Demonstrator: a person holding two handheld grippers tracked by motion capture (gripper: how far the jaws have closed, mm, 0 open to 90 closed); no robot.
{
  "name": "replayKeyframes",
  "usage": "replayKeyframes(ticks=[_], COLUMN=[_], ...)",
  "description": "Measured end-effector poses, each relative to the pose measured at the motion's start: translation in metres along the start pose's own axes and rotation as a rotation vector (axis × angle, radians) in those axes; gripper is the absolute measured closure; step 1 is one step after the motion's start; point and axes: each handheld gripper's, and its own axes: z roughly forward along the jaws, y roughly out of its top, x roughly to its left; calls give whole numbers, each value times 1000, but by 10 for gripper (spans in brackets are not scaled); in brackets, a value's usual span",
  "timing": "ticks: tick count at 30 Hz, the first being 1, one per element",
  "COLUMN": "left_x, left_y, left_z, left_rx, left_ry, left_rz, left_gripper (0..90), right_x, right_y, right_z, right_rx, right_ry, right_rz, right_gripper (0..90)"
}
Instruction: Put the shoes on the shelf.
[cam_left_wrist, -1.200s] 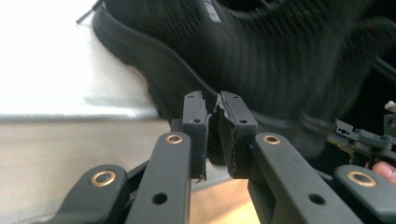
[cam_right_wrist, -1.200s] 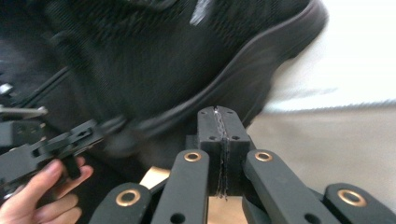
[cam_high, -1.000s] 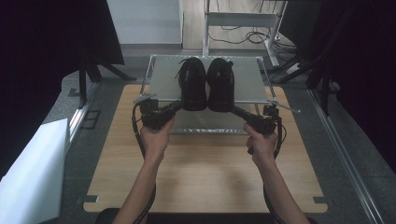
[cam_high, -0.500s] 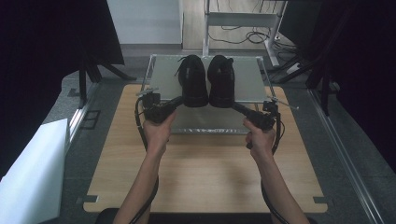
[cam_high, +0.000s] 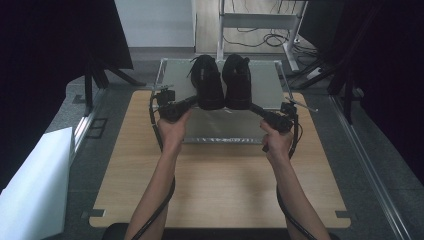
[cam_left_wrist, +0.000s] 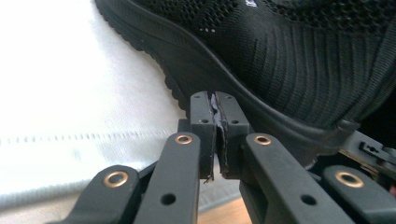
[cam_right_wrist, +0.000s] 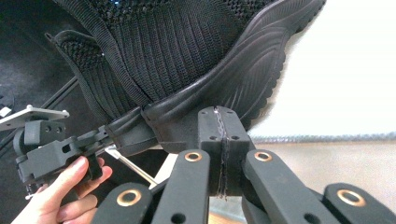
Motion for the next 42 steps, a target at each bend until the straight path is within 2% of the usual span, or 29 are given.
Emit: replayKeyframes(ticks=[4,10,11,13,14,17,18,20,22,23,27,29,31,33,36,40,42], left_x=[1,5,4,5,4,4,4,5,7,7,0,-2,2,4,6,10,9], left_y=[7,15,15,15,15,18,21,23,25,27,36,40,44,44,46,50,50], left_z=[5,12,14,16,17,17,16,17,21,21,31,36,41,42,43,45,47], left_rx=[21,47,53,64,54,27,18,12,8,-1,47,82,97,102,108,128,130], left_ry=[32,47,45,6,14,20,45,66,74,75,115,160,157,153,144,125,129], left_rz=[10,3,2,-10,-3,-21,-14,-10,-28,-33,2,22,-1,-2,-6,-16,-5], left_gripper=[895,899,899,899,899,897,897,896,895,895,892,896,898,900,900,900,900], right_x=[-2,-3,-4,-4,-2,5,5,0,-9,-9,-11,-11,-12,-14,-16,-13,-14], right_y=[0,-3,-4,-5,-6,-3,-1,8,18,18,26,30,33,34,34,34,34], right_z=[5,12,14,16,18,16,15,8,9,9,24,27,30,32,33,32,32], right_rx=[-3,22,25,37,37,18,4,-48,-60,-60,-35,-32,-19,-6,5,17,25], right_ry=[8,23,26,52,51,9,-11,-46,-82,-82,-164,-193,-199,-201,-176,-175,-168], right_rz=[17,28,31,37,20,-7,-14,5,40,40,29,22,31,32,53,36,29], right_gripper=[900,900,900,900,900,900,900,900,900,900,900,900,900,900,900,900,900])
